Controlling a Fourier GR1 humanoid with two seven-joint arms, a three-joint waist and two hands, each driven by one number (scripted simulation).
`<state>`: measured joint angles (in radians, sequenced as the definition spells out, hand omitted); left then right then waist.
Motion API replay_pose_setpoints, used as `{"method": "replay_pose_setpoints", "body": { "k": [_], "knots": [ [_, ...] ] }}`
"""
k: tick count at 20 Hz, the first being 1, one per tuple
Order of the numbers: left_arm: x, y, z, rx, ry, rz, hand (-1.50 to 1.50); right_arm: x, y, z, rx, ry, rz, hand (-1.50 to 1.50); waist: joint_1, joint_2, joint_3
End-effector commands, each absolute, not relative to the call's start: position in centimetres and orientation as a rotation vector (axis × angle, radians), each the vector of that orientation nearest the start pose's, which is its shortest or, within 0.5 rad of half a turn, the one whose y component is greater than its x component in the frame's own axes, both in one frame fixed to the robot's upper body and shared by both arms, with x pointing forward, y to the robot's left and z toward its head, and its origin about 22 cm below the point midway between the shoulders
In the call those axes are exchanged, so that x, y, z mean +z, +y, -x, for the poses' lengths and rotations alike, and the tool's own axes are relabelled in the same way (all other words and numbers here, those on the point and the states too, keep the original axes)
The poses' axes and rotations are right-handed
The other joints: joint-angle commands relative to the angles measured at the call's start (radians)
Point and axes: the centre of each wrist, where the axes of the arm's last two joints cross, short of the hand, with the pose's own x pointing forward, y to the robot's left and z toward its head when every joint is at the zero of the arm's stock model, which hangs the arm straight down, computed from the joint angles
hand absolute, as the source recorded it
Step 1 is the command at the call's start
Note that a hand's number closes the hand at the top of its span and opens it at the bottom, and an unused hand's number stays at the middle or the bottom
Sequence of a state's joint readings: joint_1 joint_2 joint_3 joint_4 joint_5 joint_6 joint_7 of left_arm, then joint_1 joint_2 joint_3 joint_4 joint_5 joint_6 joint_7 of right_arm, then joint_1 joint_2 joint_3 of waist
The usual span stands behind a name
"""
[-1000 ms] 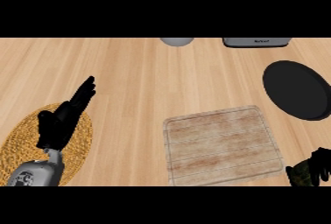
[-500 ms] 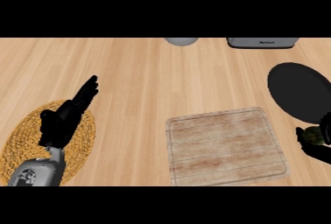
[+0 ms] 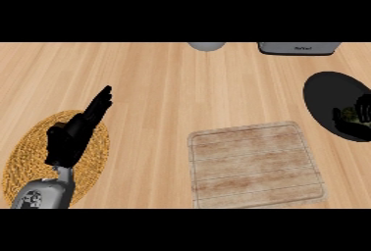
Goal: Pick the squash from the cutting board and place it in the pan
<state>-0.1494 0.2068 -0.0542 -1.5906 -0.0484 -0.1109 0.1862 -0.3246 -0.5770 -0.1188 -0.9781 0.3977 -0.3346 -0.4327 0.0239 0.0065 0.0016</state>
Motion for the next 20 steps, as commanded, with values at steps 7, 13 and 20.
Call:
{"method": "replay_pose_setpoints", "body": {
  "k": [7,13,20],
  "knots": [
    [5.2,23.6,-27.3,-0.375,-1.519,-0.086,0.00,1.2,-43.4,-34.3,0.605,-1.671,1.077,1.50,0.014,0.006,0.002],
    [5.9,24.7,-28.0,-0.376,-1.523,-0.049,0.00,1.6,-44.5,-34.5,0.580,-1.687,1.095,1.50,0.022,0.014,0.003],
    [5.7,23.0,-27.4,-0.412,-1.543,-0.024,0.00,2.9,-46.1,-34.3,0.596,-1.309,0.968,-1.50,0.067,0.028,0.006]
  ]
}}
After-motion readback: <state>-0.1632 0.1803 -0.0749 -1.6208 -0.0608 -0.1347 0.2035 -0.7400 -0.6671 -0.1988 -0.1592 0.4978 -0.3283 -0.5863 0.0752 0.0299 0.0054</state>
